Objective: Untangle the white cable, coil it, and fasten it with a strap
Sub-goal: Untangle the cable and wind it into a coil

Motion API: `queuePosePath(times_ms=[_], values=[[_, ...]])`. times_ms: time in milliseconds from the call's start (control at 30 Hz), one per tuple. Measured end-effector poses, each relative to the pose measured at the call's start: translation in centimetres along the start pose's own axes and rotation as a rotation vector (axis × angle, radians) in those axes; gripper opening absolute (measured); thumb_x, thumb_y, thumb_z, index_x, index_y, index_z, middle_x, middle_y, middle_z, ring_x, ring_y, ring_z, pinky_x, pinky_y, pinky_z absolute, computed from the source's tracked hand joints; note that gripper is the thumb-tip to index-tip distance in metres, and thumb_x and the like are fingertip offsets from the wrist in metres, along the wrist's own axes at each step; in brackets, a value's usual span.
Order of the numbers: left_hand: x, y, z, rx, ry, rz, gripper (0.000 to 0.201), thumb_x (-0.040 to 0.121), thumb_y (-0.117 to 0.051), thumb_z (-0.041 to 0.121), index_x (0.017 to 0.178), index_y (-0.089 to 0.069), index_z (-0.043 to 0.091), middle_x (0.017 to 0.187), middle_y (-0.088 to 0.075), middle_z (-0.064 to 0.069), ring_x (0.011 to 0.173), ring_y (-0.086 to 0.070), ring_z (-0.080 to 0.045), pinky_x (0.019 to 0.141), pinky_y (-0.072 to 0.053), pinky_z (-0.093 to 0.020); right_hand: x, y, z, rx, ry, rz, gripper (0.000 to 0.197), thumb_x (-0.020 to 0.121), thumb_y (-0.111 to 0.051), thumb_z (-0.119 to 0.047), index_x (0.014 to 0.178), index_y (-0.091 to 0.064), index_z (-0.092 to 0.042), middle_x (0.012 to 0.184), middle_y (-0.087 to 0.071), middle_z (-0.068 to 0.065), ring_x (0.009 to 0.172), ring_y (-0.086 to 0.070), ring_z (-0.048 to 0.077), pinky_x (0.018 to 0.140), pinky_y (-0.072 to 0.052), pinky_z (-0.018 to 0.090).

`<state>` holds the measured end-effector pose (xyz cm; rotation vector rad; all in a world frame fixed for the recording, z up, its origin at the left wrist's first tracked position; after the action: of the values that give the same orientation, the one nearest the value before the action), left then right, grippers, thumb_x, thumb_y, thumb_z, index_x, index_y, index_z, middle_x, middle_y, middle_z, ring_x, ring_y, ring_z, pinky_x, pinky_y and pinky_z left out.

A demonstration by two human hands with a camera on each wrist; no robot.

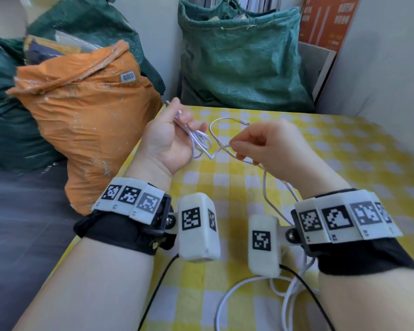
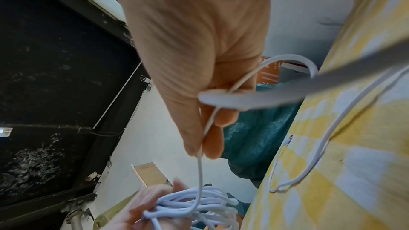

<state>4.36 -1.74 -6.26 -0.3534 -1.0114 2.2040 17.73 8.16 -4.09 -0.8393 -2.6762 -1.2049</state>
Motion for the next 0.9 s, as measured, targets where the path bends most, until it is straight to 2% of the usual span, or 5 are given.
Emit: queuePosePath(times_ms=[200, 333, 500, 700, 900], values=[[-0.2, 0.0, 0.9, -0.059, -0.003, -0.049, 0.038, 0.098, -0.038, 0.043, 0.065, -0.034, 0.023, 0.035, -0.022, 0.007, 0.032, -0.022, -0.007, 0.05, -0.034, -0.021, 0.0, 0.0, 0.7, -0.126, -0.106, -0.09, 0.03, 0.09, -0.054, -0.011, 0.072, -0.062, -0.032, 0.072, -0.064, -0.009, 0.053, -0.052, 0.012, 0.043, -0.039, 0.018], [-0.7, -1.0, 0.3, -0.008, 0.084, -0.178, 0.044, 0.097, -0.036, 0.048, 0.061, -0.036, 0.022, 0.031, -0.021, 0.007, 0.027, -0.021, -0.008, 0.041, -0.029, -0.019, 0.1, -0.1, 1.4, -0.261, -0.202, -0.128, 0.036, 0.091, -0.049, -0.007, 0.077, -0.069, -0.033, 0.087, -0.066, -0.003, 0.055, -0.05, 0.011, 0.047, -0.038, 0.022], [-1.4, -1.2, 0.3, 0.094, 0.157, -0.341, 0.042, 0.089, -0.039, 0.047, 0.055, -0.042, 0.022, 0.028, -0.026, 0.007, 0.027, -0.017, -0.008, 0.041, -0.025, -0.018, -0.1, 1.1, 2.2, -0.322, -0.296, -0.089, 0.035, 0.091, -0.051, -0.01, 0.078, -0.071, -0.035, 0.07, -0.055, -0.005, 0.054, -0.049, 0.013, 0.047, -0.036, 0.022], [-2.0, 0.1, 1.5, 0.163, 0.247, -0.532, 0.032, 0.081, -0.057, 0.044, 0.061, -0.047, 0.022, 0.037, -0.017, 0.009, 0.033, -0.014, -0.008, 0.043, -0.03, -0.018, -0.6, 2.6, 3.8, -0.341, -0.425, 0.085, 0.049, 0.085, -0.041, 0.002, 0.098, -0.071, -0.035, 0.114, -0.065, 0.004, 0.096, -0.06, 0.025, 0.075, -0.049, 0.03], [-2.7, 0.0, 0.5, 0.474, 0.328, -0.585, 0.035, 0.069, -0.073, 0.05, 0.06, -0.052, 0.023, 0.041, -0.014, 0.011, 0.035, -0.011, -0.009, 0.043, -0.027, -0.02, -0.6, 2.4, 3.8, -0.3, -0.431, 0.115, 0.032, 0.084, -0.053, -0.01, 0.079, -0.065, -0.038, 0.097, -0.065, 0.004, 0.095, -0.06, 0.028, 0.084, -0.051, 0.037]])
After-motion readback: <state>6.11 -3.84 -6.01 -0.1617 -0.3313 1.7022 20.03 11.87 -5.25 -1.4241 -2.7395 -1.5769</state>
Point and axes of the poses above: each hand's wrist, its own x-axis towards the middle knuckle, its own y-axis out of the back of the hand, z = x × y, the point moved 5 cm from there along x, towards the middle knuckle
